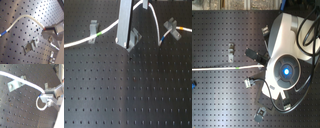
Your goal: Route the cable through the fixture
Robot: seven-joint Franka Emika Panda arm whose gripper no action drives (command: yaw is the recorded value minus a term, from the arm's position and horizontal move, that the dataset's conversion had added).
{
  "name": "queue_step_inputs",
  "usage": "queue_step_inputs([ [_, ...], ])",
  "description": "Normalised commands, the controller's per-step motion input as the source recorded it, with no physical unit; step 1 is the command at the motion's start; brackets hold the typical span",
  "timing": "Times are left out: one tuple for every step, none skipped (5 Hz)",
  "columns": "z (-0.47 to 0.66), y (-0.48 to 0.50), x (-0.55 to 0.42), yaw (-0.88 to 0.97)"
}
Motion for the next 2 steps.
queue_step_inputs([
  [0.00,0.014,0.006,0.00],
  [0.18,0.055,-0.177,0.07],
])
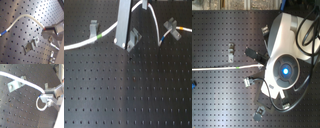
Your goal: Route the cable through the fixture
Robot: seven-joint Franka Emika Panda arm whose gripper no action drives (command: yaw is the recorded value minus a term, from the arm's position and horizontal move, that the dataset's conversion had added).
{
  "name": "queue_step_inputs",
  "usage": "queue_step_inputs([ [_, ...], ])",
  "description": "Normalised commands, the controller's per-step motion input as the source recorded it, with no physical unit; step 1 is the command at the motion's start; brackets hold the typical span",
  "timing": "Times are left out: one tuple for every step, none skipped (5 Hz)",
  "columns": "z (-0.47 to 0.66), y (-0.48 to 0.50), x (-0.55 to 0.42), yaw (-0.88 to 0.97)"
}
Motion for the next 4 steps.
queue_step_inputs([
  [0.15,0.075,-0.163,0.18],
  [0.16,0.086,-0.166,0.15],
  [0.25,-0.081,-0.119,0.07],
  [0.27,-0.272,-0.172,0.00],
])
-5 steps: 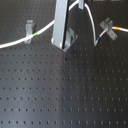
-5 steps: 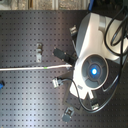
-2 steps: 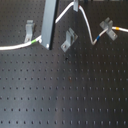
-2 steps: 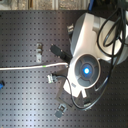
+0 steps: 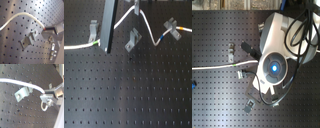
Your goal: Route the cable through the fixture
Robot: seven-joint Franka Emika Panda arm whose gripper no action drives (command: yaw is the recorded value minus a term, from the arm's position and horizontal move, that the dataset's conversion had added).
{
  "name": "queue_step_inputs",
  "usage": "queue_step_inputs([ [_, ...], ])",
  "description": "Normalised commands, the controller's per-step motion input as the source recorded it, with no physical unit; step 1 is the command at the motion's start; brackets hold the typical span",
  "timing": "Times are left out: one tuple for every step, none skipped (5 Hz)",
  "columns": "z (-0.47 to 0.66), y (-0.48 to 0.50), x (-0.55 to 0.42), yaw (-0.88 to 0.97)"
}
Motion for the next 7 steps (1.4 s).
queue_step_inputs([
  [0.27,-0.346,-0.200,0.00],
  [0.22,-0.356,-0.208,0.00],
  [0.00,-0.004,0.035,0.00],
  [0.23,0.095,-0.390,0.33],
  [0.00,0.021,0.015,0.00],
  [0.43,-0.068,-0.047,0.04],
  [0.03,-0.043,-0.032,0.00],
])
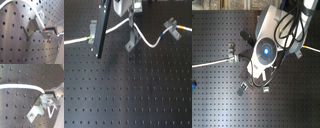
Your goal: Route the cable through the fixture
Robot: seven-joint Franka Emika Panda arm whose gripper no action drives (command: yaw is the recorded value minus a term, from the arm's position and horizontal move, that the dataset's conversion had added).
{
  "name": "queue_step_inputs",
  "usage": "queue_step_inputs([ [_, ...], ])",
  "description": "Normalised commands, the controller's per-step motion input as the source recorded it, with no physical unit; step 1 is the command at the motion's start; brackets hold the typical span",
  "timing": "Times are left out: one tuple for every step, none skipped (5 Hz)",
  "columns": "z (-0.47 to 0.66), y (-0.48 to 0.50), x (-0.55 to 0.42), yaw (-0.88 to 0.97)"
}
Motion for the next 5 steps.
queue_step_inputs([
  [0.06,0.131,-0.174,0.17],
  [0.08,0.062,-0.074,0.21],
  [0.00,0.048,0.043,0.19],
  [0.05,-0.030,0.031,0.18],
  [0.03,0.000,0.000,0.00],
])
